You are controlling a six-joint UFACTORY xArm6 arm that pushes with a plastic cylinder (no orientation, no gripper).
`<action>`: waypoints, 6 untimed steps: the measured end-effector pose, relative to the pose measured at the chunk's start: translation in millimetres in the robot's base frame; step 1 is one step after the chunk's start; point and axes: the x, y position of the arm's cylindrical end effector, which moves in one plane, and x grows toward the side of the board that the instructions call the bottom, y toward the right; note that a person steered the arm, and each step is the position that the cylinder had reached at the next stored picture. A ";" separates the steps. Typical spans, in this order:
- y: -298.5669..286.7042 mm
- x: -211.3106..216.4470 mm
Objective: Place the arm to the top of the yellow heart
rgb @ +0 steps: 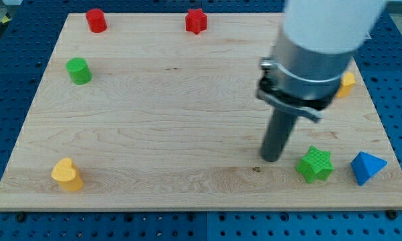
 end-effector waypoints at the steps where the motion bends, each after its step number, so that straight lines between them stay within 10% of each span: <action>1: -67.5 0.0; 6: -300.1 -30.7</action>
